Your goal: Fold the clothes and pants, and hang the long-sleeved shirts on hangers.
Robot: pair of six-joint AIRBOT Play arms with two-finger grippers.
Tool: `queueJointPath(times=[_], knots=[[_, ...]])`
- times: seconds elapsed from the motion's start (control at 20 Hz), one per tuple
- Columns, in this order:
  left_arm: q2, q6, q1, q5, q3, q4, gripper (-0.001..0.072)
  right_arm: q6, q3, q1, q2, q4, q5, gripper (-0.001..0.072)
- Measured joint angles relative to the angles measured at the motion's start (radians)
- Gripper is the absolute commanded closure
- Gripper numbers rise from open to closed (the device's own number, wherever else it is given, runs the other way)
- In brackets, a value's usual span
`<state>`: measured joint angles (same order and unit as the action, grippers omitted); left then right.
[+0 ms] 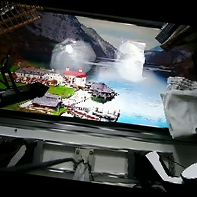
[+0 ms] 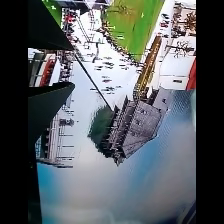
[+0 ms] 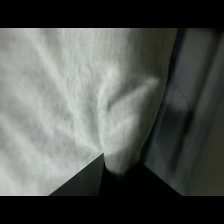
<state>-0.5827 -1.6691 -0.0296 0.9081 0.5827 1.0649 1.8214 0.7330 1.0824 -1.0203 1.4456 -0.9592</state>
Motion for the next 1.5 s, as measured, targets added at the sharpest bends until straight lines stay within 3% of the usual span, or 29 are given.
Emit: queueJointPath(times=[0.05, 0.1, 0.3, 0.5, 0.6, 0.8, 1.0, 1.2, 1.5], knots=[[-0.001, 0.002, 0.000, 0.000, 0.000, 0.000, 0.0475, -0.002, -0.008, 0.003, 0.000, 0.004, -0.022, 0.0383], [-0.003, 0.011, 0.000, 0.000, 0.000, 0.001, 0.0476, -0.006, -0.012, 0.006, 0.000, 0.010, -0.048, 0.0328], [-0.049, 0.071, 0.000, -0.007, 0.011, 0.002, 0.0475, 0.027, 0.041, 0.007, 0.001, -0.012, -0.139, 0.0314], [-0.178, 0.156, 0.000, -0.011, 0.131, 0.003, 0.0475, 0.019, 0.195, -0.073, 0.008, -0.174, -0.134, 0.0314], [-0.257, 0.183, 0.000, -0.011, 0.237, 0.002, 0.0475, -0.055, 0.278, -0.164, 0.011, -0.268, -0.108, 0.0315], [-0.360, 0.207, 0.000, -0.012, 0.393, -0.052, 0.0474, -0.314, 0.397, -0.446, 0.014, -0.415, -0.056, 0.0317], [-0.391, 0.215, 0.000, -0.012, 0.439, -0.119, 0.0474, -0.521, 0.433, -0.702, 0.015, -0.380, -0.024, 0.0317], [-0.398, 0.218, 0.000, -0.012, 0.451, -0.143, 0.0475, -0.594, 0.443, -0.834, 0.015, -0.336, -0.014, 0.0317], [-0.401, 0.218, 0.000, -0.013, 0.455, -0.152, 0.0475, -0.620, 0.446, -0.883, 0.015, -0.319, -0.010, 0.0317]])
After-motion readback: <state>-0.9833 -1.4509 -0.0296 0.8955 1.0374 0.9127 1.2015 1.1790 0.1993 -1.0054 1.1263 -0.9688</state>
